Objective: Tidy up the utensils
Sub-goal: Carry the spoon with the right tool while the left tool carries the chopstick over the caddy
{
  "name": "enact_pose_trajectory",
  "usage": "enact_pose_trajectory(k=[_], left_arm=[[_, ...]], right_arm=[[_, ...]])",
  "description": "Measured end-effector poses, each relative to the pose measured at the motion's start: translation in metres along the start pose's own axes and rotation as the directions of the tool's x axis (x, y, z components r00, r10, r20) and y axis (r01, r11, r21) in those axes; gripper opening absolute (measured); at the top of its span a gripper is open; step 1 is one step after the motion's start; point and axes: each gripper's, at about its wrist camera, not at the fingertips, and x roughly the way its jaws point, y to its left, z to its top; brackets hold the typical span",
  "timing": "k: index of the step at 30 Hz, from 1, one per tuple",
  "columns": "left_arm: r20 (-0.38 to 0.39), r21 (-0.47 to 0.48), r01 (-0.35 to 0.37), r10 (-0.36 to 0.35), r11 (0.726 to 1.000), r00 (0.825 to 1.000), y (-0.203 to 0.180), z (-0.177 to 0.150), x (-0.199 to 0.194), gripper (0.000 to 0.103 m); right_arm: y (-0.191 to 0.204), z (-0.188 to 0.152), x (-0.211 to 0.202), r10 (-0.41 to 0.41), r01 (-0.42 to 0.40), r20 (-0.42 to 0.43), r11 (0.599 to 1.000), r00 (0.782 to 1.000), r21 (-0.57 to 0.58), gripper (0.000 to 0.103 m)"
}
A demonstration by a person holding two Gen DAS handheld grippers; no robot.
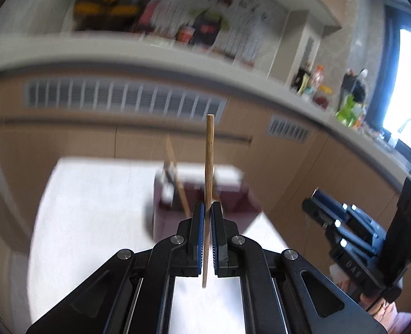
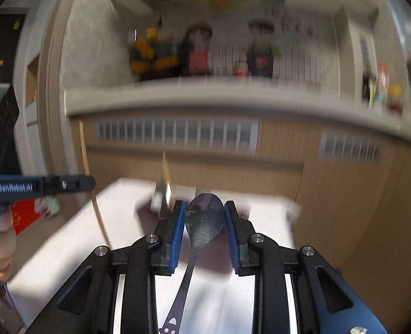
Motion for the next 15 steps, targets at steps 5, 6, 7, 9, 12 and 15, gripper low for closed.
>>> enact_pose_trajectory(k=[5,6,7,9,12,15], left_arm=[[0.129,0.073,0.000,-0.009,0.997,0.992,-0.014,0.057,0.000,0.005],[0.145,0.084,-0.004,-0.008,0.996,0.989,-0.015,0.063,0.005,0.005],[0.154,0.088,-0.011,-0.003,0.996,0.988,-0.014,0.067,0.010,0.005],[0.154,0.082,-0.015,0.002,0.997,0.988,-0.011,0.073,0.022,0.005],[0.135,0.058,-0.007,-0.001,0.998,0.991,0.002,0.076,0.043,0.005],[0.100,0.035,-0.007,0.003,0.999,0.995,0.013,0.074,0.068,0.005]], right_arm=[[-0.001,0.064,0.019,-0.054,0.072,0.184,0.993,0.981,-0.093,0.025],[0.000,0.069,0.027,-0.057,0.077,0.189,0.992,0.980,-0.103,0.025],[0.000,0.073,0.036,-0.061,0.083,0.190,0.991,0.980,-0.108,0.025],[0.000,0.073,0.054,-0.079,0.103,0.186,0.988,0.979,-0.119,0.025],[0.000,0.064,0.076,-0.083,0.102,0.146,0.987,0.986,-0.127,0.025],[-0.001,0.050,0.098,-0.080,0.092,0.097,0.987,0.992,-0.128,0.025]])
